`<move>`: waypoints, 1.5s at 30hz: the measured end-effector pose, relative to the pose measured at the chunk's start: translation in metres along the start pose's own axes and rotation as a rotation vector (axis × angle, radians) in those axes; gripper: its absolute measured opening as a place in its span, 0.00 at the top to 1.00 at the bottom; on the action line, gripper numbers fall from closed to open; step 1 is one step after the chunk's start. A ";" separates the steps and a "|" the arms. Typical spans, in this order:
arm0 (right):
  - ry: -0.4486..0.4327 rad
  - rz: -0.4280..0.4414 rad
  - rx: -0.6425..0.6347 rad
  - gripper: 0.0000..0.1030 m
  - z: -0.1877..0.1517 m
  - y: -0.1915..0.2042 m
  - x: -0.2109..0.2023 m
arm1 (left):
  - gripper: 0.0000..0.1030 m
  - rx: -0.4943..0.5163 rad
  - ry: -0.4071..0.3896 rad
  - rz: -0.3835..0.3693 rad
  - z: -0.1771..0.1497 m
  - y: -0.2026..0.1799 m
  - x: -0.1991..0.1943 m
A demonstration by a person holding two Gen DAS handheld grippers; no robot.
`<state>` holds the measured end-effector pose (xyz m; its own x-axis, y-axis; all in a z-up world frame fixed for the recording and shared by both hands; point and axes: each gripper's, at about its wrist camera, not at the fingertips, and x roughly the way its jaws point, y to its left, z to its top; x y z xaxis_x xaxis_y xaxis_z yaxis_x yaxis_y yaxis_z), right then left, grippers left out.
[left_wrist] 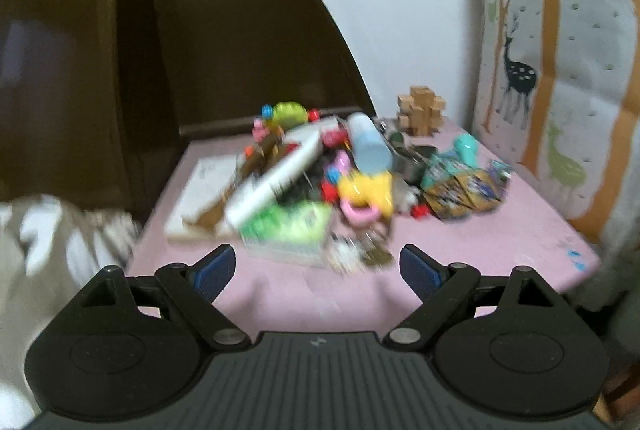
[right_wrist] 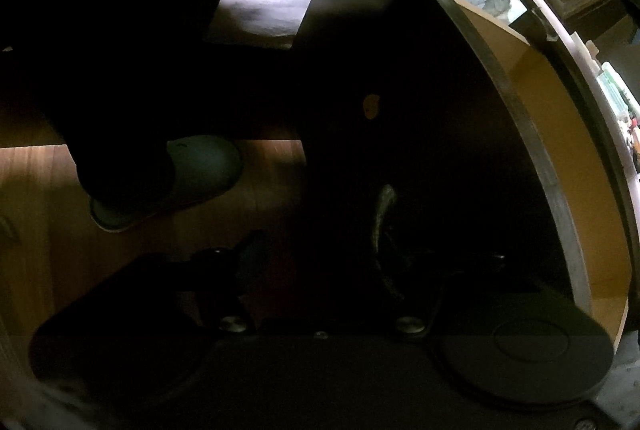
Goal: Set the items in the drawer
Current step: 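Reach the left tool to the nightstand top and grasp the white tube, then carry the white tube into the open drawer and release it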
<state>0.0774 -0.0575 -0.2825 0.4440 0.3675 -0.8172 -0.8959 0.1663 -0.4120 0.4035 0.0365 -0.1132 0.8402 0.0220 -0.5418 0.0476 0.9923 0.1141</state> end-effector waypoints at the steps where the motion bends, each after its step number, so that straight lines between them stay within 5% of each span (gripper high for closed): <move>1: 0.000 0.004 0.003 0.35 0.000 -0.001 0.000 | 0.24 0.016 -0.003 0.006 0.008 0.001 0.006; 16: 0.029 0.018 -0.050 0.28 0.004 0.004 0.006 | 0.60 0.083 0.067 -0.044 0.052 0.028 0.098; 25: 0.029 0.019 -0.058 0.28 0.004 0.005 0.006 | 0.63 0.088 0.133 -0.133 0.057 0.039 0.126; 27: 0.030 0.018 -0.061 0.28 0.004 0.005 0.007 | 0.70 0.090 0.150 -0.165 0.059 0.041 0.129; 32: 0.036 0.015 -0.069 0.28 0.006 0.007 0.007 | 0.81 0.144 0.160 -0.199 0.063 0.039 0.124; 45: 0.046 -0.001 -0.081 0.28 0.007 0.011 0.009 | 0.83 0.046 0.050 -0.229 0.062 0.050 0.060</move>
<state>0.0710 -0.0461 -0.2914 0.4472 0.3245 -0.8335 -0.8919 0.0918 -0.4428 0.4893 0.0799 -0.0883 0.7769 -0.1957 -0.5984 0.2593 0.9656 0.0208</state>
